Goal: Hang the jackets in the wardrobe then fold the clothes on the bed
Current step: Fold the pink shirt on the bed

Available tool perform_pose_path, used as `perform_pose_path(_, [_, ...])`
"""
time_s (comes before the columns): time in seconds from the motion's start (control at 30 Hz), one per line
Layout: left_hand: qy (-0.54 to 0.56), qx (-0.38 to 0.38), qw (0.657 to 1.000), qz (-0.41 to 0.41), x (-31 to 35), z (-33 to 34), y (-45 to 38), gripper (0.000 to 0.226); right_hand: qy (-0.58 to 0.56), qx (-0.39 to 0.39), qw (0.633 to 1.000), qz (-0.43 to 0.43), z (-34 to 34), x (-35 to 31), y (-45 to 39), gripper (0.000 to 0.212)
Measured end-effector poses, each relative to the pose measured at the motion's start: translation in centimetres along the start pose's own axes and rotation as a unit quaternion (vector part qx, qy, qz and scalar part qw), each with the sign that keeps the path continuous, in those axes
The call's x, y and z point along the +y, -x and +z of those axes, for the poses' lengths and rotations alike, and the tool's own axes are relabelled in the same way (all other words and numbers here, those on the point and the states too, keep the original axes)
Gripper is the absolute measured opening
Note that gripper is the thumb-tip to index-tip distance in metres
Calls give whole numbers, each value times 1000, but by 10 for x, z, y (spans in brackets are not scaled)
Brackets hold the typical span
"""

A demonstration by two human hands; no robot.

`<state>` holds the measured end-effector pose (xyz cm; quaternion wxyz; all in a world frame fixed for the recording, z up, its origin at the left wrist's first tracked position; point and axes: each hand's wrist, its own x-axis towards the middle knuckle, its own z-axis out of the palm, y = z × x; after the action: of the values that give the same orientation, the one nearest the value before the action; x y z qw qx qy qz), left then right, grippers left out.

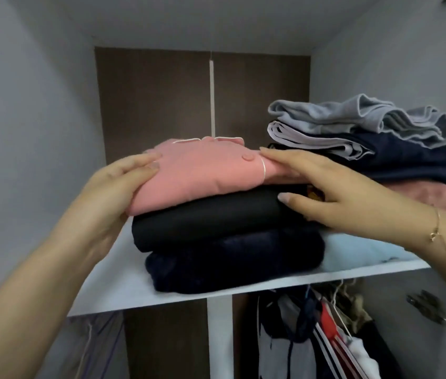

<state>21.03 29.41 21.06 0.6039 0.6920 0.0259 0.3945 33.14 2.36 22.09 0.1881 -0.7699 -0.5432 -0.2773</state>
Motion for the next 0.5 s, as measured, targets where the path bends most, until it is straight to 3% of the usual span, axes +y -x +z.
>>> perform_pose_path(0.17, [-27, 40, 984, 171, -40, 10, 63, 40, -123, 131, 982, 59, 28, -32, 47, 49])
perform_pose_path(0.27, [-63, 68, 970, 227, -58, 27, 95, 45, -182, 138, 968, 103, 42, -53, 81, 45])
perform_pose_path(0.37, [-37, 82, 972, 217, -64, 43, 124, 50, -208, 110, 960, 152, 40, -71, 119, 46])
perform_pose_path(0.5, [39, -25, 992, 120, -59, 74, 178, 52, -219, 110, 946, 211, 21, -98, 176, 40])
